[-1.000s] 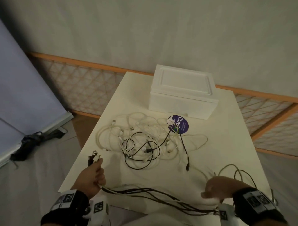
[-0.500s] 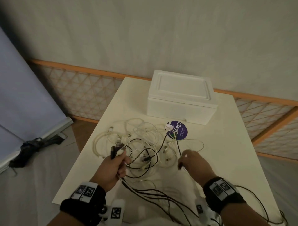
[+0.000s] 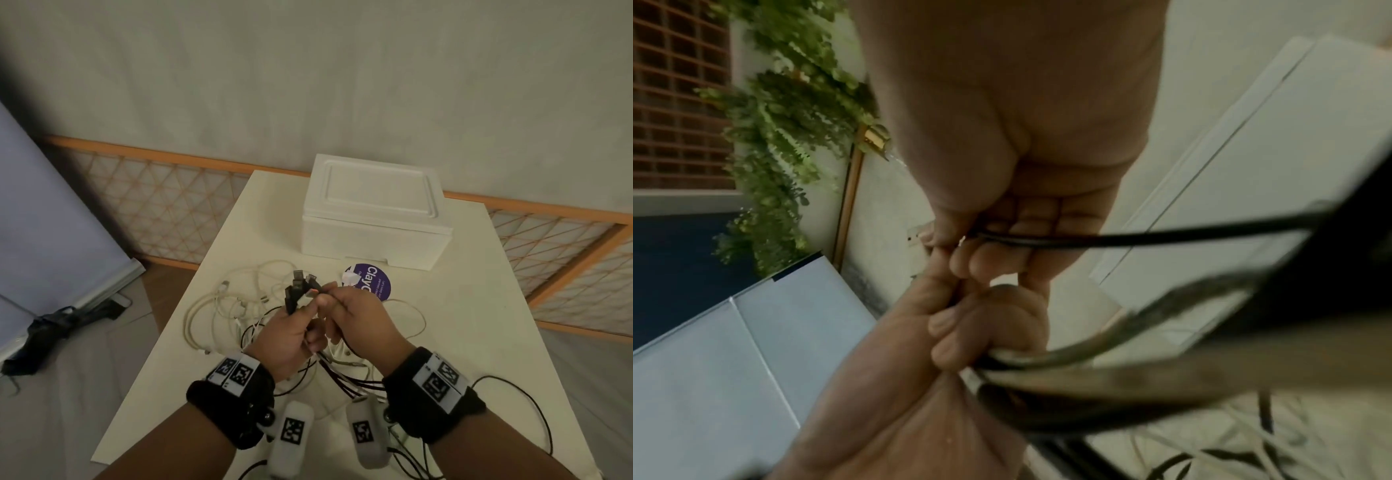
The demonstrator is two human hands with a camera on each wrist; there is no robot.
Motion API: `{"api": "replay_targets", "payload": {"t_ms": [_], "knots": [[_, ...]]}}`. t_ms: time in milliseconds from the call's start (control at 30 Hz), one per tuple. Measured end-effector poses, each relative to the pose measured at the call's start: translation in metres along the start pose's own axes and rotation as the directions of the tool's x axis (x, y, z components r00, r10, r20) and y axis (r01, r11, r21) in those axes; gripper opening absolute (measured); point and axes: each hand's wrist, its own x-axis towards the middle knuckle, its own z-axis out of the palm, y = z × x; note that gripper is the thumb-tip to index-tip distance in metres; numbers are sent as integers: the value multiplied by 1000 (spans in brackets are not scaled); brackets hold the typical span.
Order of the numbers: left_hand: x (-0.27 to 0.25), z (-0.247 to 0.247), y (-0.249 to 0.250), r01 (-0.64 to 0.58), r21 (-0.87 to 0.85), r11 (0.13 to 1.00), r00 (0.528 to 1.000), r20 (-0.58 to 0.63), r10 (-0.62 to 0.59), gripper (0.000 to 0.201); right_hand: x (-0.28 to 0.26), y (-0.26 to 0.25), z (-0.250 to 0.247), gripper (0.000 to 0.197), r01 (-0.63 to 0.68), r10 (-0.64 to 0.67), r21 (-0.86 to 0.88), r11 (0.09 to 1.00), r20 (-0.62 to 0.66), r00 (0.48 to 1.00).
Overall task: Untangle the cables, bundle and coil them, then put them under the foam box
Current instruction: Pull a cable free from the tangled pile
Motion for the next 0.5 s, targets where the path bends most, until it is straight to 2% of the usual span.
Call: {"api": "replay_targets", "payload": {"t_ms": [133, 233, 300, 367, 433, 500], "knots": [[-2, -7, 1, -14, -45, 999, 997, 76, 17, 20, -2, 3, 4, 51, -117, 119, -20, 993, 84, 989], [0, -14, 0, -39, -100, 994, 995, 92, 48, 24, -5, 7, 6, 47, -87, 132, -216, 972, 202, 971], [0, -22, 4, -64, -221, 973, 997, 22, 70, 37, -8, 14, 1, 43, -14, 125, -398, 917, 255, 959], [-2, -33, 14, -106, -347, 932, 994, -77, 84, 37, -12, 23, -11, 41, -7, 143, -482, 876, 247, 958], [-7, -48, 27, -138, -342, 930, 984, -157, 89, 37, -16, 35, -28, 36, -32, 159, -513, 858, 206, 966], [-16, -62, 35, -158, -241, 958, 972, -207, 108, 34, -19, 45, -45, 30, -55, 168, -505, 861, 181, 969]]}}
